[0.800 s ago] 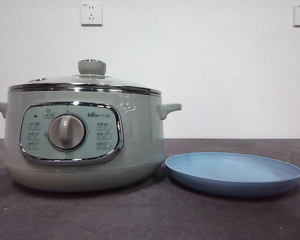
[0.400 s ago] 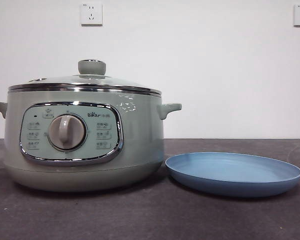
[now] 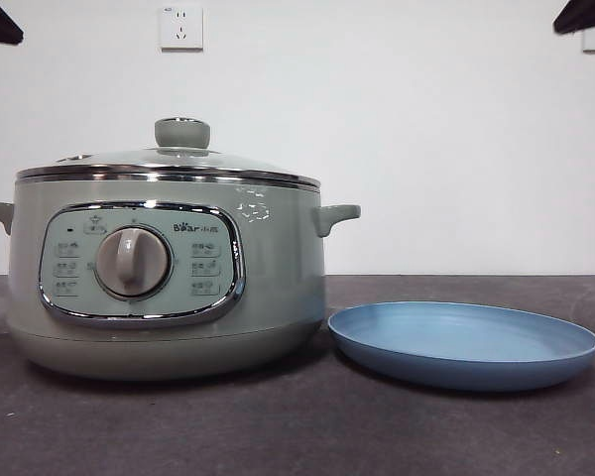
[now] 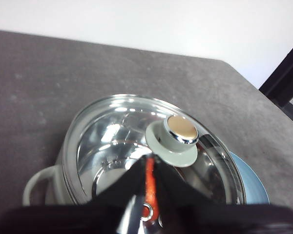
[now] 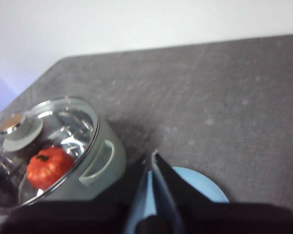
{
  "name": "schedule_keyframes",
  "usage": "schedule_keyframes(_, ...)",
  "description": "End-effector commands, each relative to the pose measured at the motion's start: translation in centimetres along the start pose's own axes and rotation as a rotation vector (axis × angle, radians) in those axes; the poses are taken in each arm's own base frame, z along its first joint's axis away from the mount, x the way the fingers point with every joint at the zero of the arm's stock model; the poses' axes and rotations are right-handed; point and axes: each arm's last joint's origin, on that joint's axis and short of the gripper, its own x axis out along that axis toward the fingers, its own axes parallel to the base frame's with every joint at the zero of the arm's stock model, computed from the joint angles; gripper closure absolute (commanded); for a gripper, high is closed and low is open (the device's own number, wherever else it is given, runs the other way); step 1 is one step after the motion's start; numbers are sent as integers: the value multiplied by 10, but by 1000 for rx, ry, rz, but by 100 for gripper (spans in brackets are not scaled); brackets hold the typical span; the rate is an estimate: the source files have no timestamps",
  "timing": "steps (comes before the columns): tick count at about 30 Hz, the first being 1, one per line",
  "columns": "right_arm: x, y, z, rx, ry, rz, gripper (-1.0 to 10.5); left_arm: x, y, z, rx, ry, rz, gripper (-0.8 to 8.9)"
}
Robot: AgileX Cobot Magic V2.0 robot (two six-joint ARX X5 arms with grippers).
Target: Take the pumpkin out from the steamer,put the pumpkin in the blue plate,close the lid
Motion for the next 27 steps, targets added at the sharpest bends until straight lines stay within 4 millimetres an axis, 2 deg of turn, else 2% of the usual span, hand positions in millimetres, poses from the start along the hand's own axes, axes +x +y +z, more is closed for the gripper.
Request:
schedule_keyframes(1,3,-1,0,-14,9,0,653,0,-2,1,18,-8,-10,436)
schedule_keyframes(2,4,-2,0,-12,14,-1,560,1,-3,1,15,-7,-11,401)
schedule_keyframes(3,5,-2,-1,-11,17,-2,492,1,-3,1,17,-8,-13,404)
schedule_keyframes(4,6,-3,-1,-10,20,-2,465,1,-4,1,19,-10,-11,404)
schedule_keyframes(8,7,-3,-1,-8,23,-1,469,4,-9,6,40,-58,0,404)
schedule_keyframes(12,8,-3,-1,-7,25,1,469,16,-17,17,68,-63,-3,404)
schedule_keyframes(17,8,-3,-1,0,25,1,469,45,-31,34,131,23,-30,404)
schedule_keyframes(21,8,-3,-1,2,27,1,470,78,-44,45,200,119,-23,404)
schedule_keyframes(27,8,-3,-2,11,32,-1,470,124,-52,47,271,265,20,404)
